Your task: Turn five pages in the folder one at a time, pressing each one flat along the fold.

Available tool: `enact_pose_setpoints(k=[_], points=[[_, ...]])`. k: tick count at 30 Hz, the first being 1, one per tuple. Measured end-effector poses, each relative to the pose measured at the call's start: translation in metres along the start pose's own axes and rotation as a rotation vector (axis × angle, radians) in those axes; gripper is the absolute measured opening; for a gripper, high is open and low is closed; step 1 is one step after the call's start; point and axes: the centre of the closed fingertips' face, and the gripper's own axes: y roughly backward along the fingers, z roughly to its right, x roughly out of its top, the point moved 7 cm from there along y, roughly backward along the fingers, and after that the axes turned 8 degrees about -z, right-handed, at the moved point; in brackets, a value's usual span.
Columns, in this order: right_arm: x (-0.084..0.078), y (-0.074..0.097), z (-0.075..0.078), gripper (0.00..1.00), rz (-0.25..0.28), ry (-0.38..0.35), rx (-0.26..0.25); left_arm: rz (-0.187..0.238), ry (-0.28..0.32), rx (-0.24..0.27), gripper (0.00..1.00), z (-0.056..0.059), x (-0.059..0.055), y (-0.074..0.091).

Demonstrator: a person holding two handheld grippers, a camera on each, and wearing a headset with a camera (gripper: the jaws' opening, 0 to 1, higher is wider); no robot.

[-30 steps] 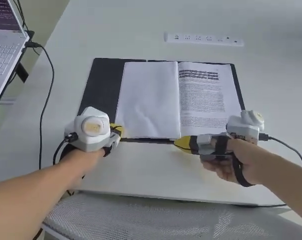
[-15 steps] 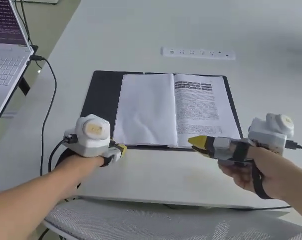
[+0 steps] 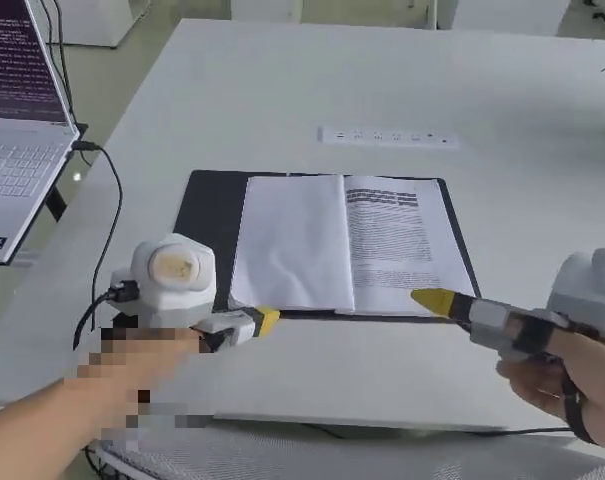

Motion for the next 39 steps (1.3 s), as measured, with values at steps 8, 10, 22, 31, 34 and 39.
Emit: enact_pose_setpoints(k=[8, 10, 22, 31, 34, 39], points=[[0.001, 0.033, -0.014, 0.87, 0.122, 0.033, -0.079, 0.069, 0.004, 0.038, 0.78, 0.003, 0.015, 0.033], [0.003, 0.039, -0.014, 0.91, 0.168, 0.024, -0.094, 0.083, 0.012, 0.050, 0.85, 0.001, 0.017, 0.039], [0.014, 0.074, -0.038, 1.00, 0.267, 0.093, -0.124, 0.113, 0.052, 0.058, 0.99, -0.004, 0.024, 0.080], [0.036, 0.097, -0.056, 1.00, 0.291, 0.235, -0.154, 0.136, 0.063, 0.068, 0.99, -0.002, 0.033, 0.101], [0.037, 0.098, -0.057, 1.00, 0.270, 0.249, -0.155, 0.132, 0.066, 0.064, 0.99, 0.000, 0.031, 0.102], [0.032, 0.096, -0.054, 1.00, 0.226, 0.274, -0.168, 0.117, 0.071, 0.062, 0.99, 0.001, 0.028, 0.102]])
